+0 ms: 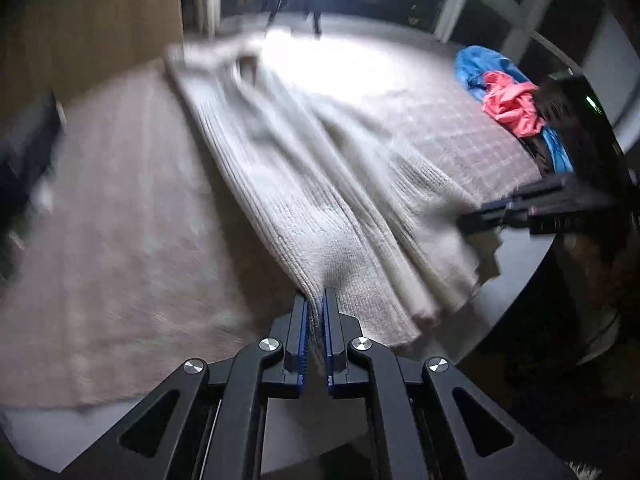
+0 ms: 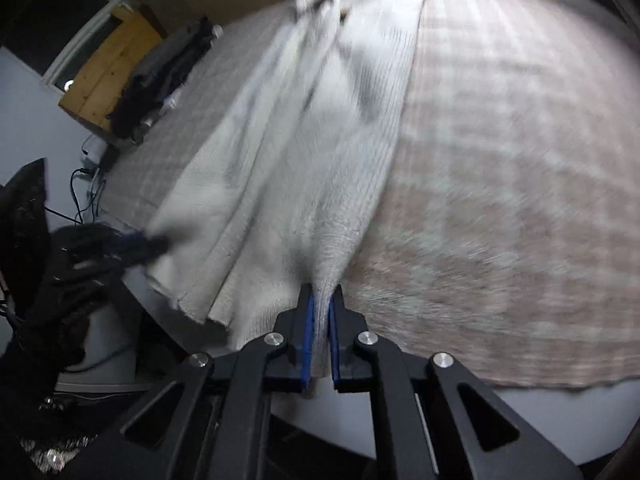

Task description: Fold clothes

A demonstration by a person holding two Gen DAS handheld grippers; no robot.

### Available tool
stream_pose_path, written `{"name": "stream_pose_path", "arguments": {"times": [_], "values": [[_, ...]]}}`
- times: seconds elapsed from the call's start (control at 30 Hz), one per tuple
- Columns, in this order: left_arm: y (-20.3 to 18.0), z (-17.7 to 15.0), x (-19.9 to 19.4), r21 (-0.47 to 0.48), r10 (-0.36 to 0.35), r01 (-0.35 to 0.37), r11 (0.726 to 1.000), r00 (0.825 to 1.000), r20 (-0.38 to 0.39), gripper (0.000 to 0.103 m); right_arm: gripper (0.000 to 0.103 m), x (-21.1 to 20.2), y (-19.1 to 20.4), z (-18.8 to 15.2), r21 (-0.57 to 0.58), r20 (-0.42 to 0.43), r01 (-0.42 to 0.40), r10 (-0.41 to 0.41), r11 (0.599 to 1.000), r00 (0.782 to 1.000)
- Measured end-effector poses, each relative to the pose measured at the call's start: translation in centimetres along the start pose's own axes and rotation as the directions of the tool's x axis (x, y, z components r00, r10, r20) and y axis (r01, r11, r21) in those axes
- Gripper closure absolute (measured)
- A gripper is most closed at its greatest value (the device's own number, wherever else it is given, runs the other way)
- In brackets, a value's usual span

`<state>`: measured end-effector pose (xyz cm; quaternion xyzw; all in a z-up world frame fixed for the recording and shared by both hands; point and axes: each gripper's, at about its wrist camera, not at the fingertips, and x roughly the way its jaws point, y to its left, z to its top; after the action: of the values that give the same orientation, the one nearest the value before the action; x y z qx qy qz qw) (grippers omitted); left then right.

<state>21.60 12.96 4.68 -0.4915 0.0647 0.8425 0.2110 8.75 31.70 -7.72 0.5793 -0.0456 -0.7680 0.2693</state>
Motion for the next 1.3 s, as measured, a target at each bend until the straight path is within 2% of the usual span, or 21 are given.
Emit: {"name": "stream_pose_path", "arguments": {"times": [0.1, 0.13, 0.17, 0.23, 0.27, 0.3, 0.37, 0.43, 0.47, 0.5, 0.6, 0.7, 0.77, 0.9, 1.0, 1.07, 1.13, 1.3], "values": [[-0.1, -0.5, 1.3, 0.006, 0.003, -0.003, 1.000, 1.000, -0.028, 0.096, 0.093, 0.7, -0.4, -0.6, 0.006, -0.010, 0.014, -0.014, 1.000, 1.000], [0.2, -0.8, 2.3, -0.001, 0.001, -0.001, 1.000, 0.998, -0.059, 0.095, 0.093, 0.9, -0.2, -0.8, 0.014, -0.021, 0.020, -0.020, 1.000, 1.000], [0.4, -1.1, 3.3, -0.020, 0.016, -0.018, 1.000, 0.996, -0.092, 0.091, 0.088, 1.1, -0.2, -0.9, 0.025, -0.037, 0.025, -0.025, 0.999, 0.999], [0.8, -1.3, 3.6, -0.047, 0.007, -0.011, 0.999, 0.996, -0.094, 0.082, 0.075, 1.1, -0.5, -1.3, 0.050, -0.043, 0.031, -0.029, 0.998, 0.999], [0.9, -1.4, 3.8, -0.061, 0.002, -0.008, 0.998, 0.996, -0.094, 0.071, 0.069, 0.8, -0.6, -1.5, 0.057, -0.037, 0.027, -0.025, 0.998, 0.999], [1.1, -1.4, 3.8, -0.066, -0.009, 0.003, 0.998, 0.996, -0.087, 0.070, 0.064, 0.6, -0.8, -1.8, 0.061, -0.030, 0.001, 0.000, 0.998, 1.000], [1.4, -1.2, 3.6, -0.072, -0.038, 0.033, 0.997, 0.997, -0.070, 0.073, 0.063, 0.4, -1.2, -2.6, 0.068, -0.016, -0.051, 0.052, 0.996, 0.999], [1.6, -0.8, 3.3, -0.073, -0.076, 0.073, 0.995, 0.996, -0.050, 0.087, 0.063, 0.5, -1.1, -2.6, 0.064, 0.007, -0.055, 0.054, 0.996, 0.998], [1.7, -0.6, 3.1, -0.073, -0.095, 0.092, 0.993, 0.995, -0.040, 0.095, 0.068, 0.6, -0.9, -2.4, 0.062, 0.013, -0.056, 0.056, 0.996, 0.998], [1.8, -0.4, 2.9, -0.073, -0.114, 0.112, 0.991, 0.993, -0.030, 0.097, 0.095, 0.9, -0.7, -2.3, 0.064, 0.004, -0.072, 0.072, 0.995, 0.997], [2.1, 0.2, 2.4, -0.072, -0.171, 0.171, 0.983, 0.985, 0.000, 0.097, 0.096, 0.5, -0.6, -1.6, 0.106, 0.011, -0.140, 0.139, 0.985, 0.990], [3.1, 2.2, 0.5, -0.080, -0.219, 0.224, 0.971, 0.973, 0.068, 0.097, 0.096, -2.5, -0.2, 0.2, 0.115, 0.089, -0.201, 0.192, 0.973, 0.977], [4.1, 4.2, -1.3, -0.089, -0.237, 0.249, 0.964, 0.963, 0.130, 0.097, 0.096, -5.0, 0.0, 2.0, 0.100, 0.150, -0.226, 0.210, 0.969, 0.966], [7.2, 8.9, -5.1, -0.077, -0.224, 0.248, 0.966, 0.945, 0.238, 0.097, 0.096, -9.7, 0.0, 8.1, 0.091, 0.254, -0.249, 0.220, 0.964, 0.942], [9.8, 13.2, -5.5, -0.087, -0.208, 0.242, 0.966, 0.935, 0.286, 0.097, 0.096, -10.7, 0.6, 13.5, 0.075, 0.302, -0.250, 0.217, 0.965, 0.928], [11.6, 16.5, -4.8, -0.112, -0.177, 0.219, 0.969, 0.937, 0.302, 0.097, 0.096, -10.7, 0.0, 17.4, 0.084, 0.316, -0.256, 0.218, 0.963, 0.923], [13.0, 18.4, -4.2, -0.132, -0.161, 0.210, 0.969, 0.938, 0.306, 0.097, 0.096, -10.0, -1.0, 20.7, 0.099, 0.314, -0.263, 0.220, 0.960, 0.923], [16.0, 24.0, 0.2, -0.189, -0.113, 0.165, 0.968, 0.959, 0.259, 0.097, 0.096, -7.1, -3.9, 27.9, 0.150, 0.289, -0.276, 0.225, 0.949, 0.931]]}}
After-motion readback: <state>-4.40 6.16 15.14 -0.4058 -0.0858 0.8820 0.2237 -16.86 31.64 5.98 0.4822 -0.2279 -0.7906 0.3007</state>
